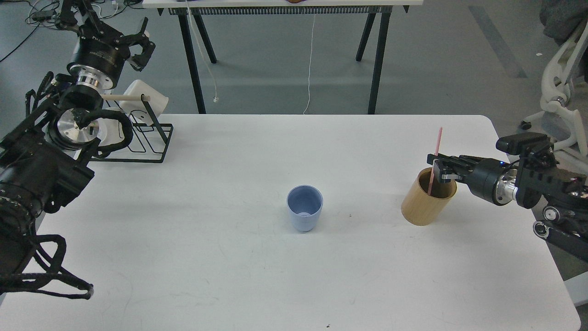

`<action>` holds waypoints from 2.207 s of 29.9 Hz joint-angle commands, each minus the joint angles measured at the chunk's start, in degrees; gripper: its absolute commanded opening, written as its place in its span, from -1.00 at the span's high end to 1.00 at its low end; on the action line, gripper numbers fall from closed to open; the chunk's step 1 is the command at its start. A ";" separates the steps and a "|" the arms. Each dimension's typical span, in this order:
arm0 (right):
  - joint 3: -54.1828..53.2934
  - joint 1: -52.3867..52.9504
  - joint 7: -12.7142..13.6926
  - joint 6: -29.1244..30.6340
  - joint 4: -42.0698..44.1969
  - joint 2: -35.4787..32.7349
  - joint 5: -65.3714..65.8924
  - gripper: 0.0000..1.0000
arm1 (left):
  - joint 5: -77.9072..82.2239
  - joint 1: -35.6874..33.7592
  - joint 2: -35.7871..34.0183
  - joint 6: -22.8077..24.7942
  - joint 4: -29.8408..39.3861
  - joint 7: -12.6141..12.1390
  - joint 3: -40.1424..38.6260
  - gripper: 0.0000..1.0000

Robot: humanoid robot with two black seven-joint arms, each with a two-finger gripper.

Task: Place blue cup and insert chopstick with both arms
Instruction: 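Grasp the pink stick and pull it up out of the tan cup, then move the pink stick over the blue cup and lower it in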

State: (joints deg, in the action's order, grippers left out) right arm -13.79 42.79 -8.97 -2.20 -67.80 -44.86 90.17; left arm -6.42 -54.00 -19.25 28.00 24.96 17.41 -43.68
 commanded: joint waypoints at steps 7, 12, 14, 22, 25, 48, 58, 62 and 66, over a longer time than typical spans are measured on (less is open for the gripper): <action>-0.01 1.51 0.00 0.18 -7.59 -6.45 -0.09 0.98 | 0.00 -0.49 -0.09 0.00 0.00 0.00 0.00 -1.00; -0.62 6.33 0.18 0.97 -15.77 -13.49 -0.26 0.98 | 0.00 -0.67 -0.17 0.00 0.00 0.00 0.00 -1.00; -0.71 9.84 0.36 1.15 -16.92 -14.20 -0.26 0.98 | 0.00 -0.76 -0.26 0.00 0.00 0.00 0.00 -1.00; -0.80 24.35 1.85 5.19 -18.07 -10.62 -1.05 0.98 | 0.00 -0.76 -0.44 0.00 0.00 0.00 0.00 -1.00; -0.63 24.80 1.85 5.10 -18.07 -3.50 -1.05 0.99 | 0.00 -0.76 -0.53 0.00 0.00 0.00 0.00 -1.00; 0.08 11.71 1.68 4.58 -5.85 21.40 -1.67 0.98 | 0.00 -1.02 -1.32 0.00 0.00 0.09 0.09 -1.00; -0.01 8.54 1.85 4.49 -6.03 22.01 -1.67 0.50 | 0.00 -1.02 -1.14 0.00 0.00 0.17 0.00 -1.00; -0.53 8.45 1.85 4.49 -6.20 21.57 -1.76 0.22 | 0.00 -1.02 -1.14 0.00 0.00 0.17 0.00 -1.00; -1.06 8.45 1.76 4.49 -6.38 21.48 -2.19 -0.06 | 0.00 -1.11 -1.23 0.00 0.00 0.17 0.00 -1.00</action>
State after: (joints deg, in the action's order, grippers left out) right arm -14.49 51.25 -7.12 2.29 -74.14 -23.33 88.29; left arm -6.42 -54.98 -20.39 28.00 24.96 17.58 -43.69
